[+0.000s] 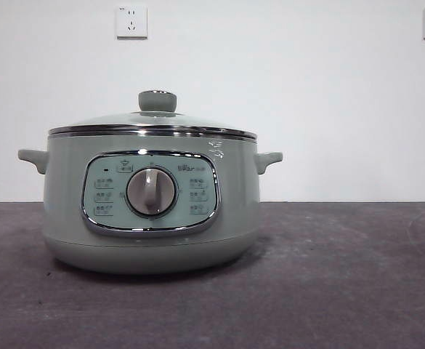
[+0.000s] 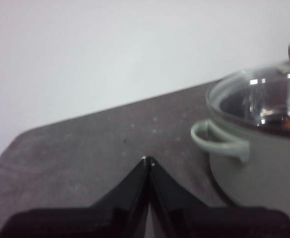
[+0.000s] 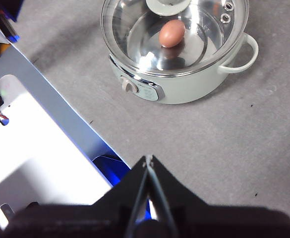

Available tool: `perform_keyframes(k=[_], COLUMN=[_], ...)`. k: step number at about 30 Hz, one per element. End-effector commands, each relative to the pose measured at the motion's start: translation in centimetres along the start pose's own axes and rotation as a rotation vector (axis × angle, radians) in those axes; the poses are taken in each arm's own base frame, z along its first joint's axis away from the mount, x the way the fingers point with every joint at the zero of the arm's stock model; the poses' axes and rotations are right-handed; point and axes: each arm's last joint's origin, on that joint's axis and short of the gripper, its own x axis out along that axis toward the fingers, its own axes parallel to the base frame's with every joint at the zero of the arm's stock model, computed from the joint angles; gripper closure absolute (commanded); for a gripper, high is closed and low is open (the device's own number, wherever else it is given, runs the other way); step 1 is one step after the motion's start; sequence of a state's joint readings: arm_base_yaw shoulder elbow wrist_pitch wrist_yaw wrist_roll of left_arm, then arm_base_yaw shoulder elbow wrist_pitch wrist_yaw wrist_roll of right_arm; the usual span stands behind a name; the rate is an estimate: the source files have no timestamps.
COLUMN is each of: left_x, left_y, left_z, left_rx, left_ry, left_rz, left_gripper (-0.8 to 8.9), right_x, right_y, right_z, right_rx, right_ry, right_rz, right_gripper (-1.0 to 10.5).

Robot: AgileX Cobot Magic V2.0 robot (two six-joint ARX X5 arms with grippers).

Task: Pick up the egg,open the lid,put the egg in the pot,close the lid

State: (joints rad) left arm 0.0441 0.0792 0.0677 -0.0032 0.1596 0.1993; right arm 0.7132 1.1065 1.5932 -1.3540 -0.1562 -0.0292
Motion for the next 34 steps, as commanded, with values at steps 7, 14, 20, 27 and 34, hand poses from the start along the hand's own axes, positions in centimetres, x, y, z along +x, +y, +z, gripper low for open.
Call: perform_keyframes(k=[7,14,20,27,34], left_x=[-0.2,-0.3,-0.3,-0.3,-0.3], left_y=[-0.5,-0.7,-0.6,-0.6,-0.6], left_z=[-2.4,-3.1,-3.1,-3.1,-3.1], left_rx=[-0.013,-0.117,-0.142,-0.142,-0.142], left_ry=[0.094,0.167,0.168,0.168,0.168], left_rz=[-0.014,-0.030,-0.020,-0.020,-0.020], left_gripper=[8.17,8.17,8.17,8.17,8.17], right_x=[-0.1,-0.1,-0.1,-0.1,-0.1], right_y=[0.0,0.0,0.0,0.0,0.0], right_z=[-0.2,-0.2,-0.2,-0.2,-0.2], right_rx=[0.012,0.012,0.012,0.012,0.012], right_ry=[0.008,0.009,0.008,0.008,0.009], right_rz=[-0.001,-0.001,-0.001,-0.001,-0.001], right_gripper=[9.5,9.5,9.5,9.5,9.5])
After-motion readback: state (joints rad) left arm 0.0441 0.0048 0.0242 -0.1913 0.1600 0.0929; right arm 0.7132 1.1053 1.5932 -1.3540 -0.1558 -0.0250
